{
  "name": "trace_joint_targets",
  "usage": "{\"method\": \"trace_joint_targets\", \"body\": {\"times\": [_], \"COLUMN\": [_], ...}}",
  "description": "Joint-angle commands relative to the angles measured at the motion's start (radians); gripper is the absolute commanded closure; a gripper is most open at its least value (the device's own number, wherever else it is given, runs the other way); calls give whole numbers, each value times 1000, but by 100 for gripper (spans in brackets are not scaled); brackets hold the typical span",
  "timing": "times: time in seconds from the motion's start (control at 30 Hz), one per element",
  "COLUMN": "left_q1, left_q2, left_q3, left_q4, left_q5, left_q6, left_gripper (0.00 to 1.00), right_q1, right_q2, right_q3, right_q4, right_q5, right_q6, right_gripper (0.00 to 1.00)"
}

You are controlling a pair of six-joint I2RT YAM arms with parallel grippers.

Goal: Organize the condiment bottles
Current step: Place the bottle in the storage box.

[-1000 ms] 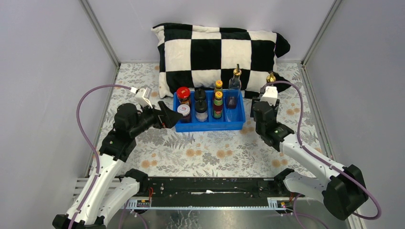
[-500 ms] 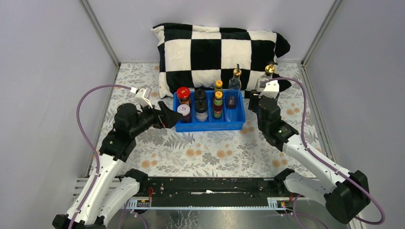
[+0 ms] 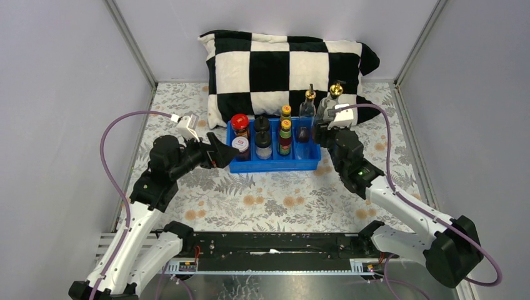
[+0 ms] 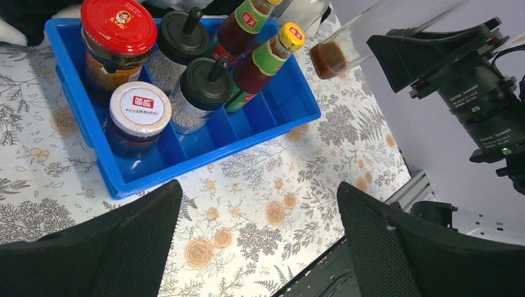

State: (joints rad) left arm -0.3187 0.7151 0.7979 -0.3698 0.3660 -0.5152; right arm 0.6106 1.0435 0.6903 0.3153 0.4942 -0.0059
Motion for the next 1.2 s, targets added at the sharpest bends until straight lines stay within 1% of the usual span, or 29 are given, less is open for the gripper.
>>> {"method": "trace_joint_targets", "body": {"times": [0.0, 0.37, 0.93, 1.17], "left_q1": [4, 4, 4, 4], "left_q2": [-2, -3, -19, -20], "left_q3": [-11, -7, 6, -7], "left_q4": [34, 30, 8, 13], "left_q5": [-2, -4, -9, -10], "left_q6": [-6, -9, -6, -3], "left_gripper": [1, 1, 1, 1], "right_q1": [36, 120, 146, 146], "right_q2": [17, 79, 97, 124], "right_q3": [36, 35, 34, 19], "right_q4": [168, 203, 209, 237], "right_q5": [-35, 22, 58, 70], "right_q6": [-24, -25, -30, -43], "right_gripper": [70, 70, 70, 70]}}
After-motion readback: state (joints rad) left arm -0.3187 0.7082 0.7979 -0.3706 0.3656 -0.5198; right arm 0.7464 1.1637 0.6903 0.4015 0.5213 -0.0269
